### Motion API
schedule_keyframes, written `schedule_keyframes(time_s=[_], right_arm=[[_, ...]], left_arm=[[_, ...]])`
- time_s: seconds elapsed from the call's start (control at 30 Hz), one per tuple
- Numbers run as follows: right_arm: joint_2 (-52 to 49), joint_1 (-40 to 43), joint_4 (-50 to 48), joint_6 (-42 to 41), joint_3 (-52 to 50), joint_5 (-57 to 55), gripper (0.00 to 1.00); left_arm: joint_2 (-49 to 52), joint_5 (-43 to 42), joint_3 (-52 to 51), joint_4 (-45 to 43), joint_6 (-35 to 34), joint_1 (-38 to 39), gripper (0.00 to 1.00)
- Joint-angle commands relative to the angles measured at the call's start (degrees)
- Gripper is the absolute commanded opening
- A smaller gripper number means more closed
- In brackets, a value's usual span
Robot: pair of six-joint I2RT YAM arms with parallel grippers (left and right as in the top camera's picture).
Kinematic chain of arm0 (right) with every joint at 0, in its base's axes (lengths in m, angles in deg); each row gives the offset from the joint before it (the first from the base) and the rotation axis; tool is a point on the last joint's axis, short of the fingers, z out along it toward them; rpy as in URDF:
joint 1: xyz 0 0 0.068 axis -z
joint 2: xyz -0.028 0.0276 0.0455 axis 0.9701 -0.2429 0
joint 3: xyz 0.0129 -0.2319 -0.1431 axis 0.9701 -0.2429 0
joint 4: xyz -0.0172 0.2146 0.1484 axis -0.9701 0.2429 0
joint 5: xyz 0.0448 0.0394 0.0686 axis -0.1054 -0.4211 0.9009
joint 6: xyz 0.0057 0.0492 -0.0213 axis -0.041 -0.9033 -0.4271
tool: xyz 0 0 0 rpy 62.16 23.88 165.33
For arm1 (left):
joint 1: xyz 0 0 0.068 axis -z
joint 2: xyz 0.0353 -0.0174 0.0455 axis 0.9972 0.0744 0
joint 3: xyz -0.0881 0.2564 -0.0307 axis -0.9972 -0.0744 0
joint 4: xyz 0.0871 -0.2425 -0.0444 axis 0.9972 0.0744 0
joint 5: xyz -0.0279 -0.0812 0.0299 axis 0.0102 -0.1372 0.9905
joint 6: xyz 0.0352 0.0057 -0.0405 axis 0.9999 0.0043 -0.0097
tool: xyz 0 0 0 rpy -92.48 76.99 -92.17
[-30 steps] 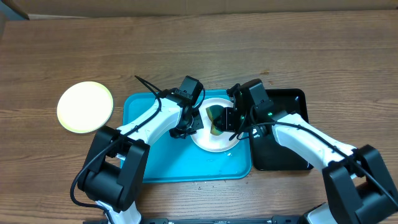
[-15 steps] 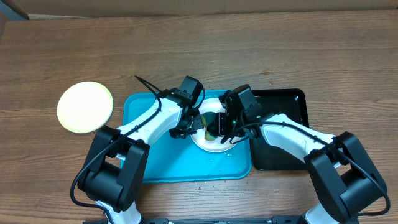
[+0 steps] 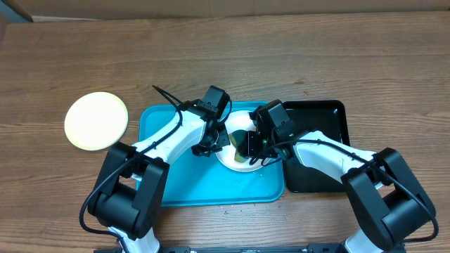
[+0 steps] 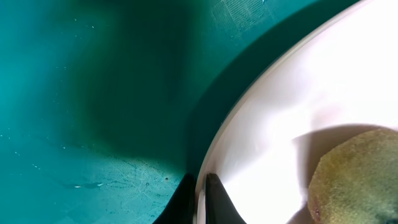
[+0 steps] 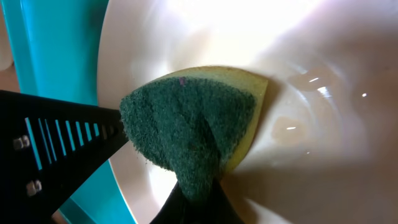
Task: Clean dirty plates on tray and stack at the side
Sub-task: 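Scrub the white plate with the sponge held by the right gripper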
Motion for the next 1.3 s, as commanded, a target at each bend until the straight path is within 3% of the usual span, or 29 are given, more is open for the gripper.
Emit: schedule_keyframes(time_s=[0.0, 0.33, 0.6, 0.77, 0.97, 1.1, 1.27], right_arm=[[-0.17, -0.33, 0.04, -0.26, -0.28, -2.78, 0.04], [-0.17, -0.04, 0.48, -0.28, -0.28, -11.04, 0.04], [-0.15, 3.72, -0.37, -1.53, 0.04, -10.73, 0.04], [0.07, 6.54, -0.17, -0.96, 2.54, -5.16, 0.04], [3.39, 6.97, 0.13, 4.57, 7.80, 12.28, 0.04], [9.77, 7.93, 5.66, 4.52, 9.40, 10.78, 0.04], [15.65, 11.67, 19.63, 6.12, 9.42, -3.17, 0.04]], left_arm=[[5.01, 5.49, -3.72, 1.88, -0.59, 0.33, 0.04], [5.01, 5.49, -3.72, 1.88, -0.59, 0.33, 0.04], [5.01, 5.51, -3.72, 1.92, -0.57, 0.33, 0.04], [5.01, 5.51, -3.72, 1.92, -0.59, 0.33, 0.04], [5.01, 5.51, -3.72, 1.92, -0.59, 0.33, 0.04], [5.01, 5.60, -3.72, 2.19, -0.55, 0.33, 0.04], [5.01, 5.55, -3.72, 2.12, -0.35, 0.33, 0.04]])
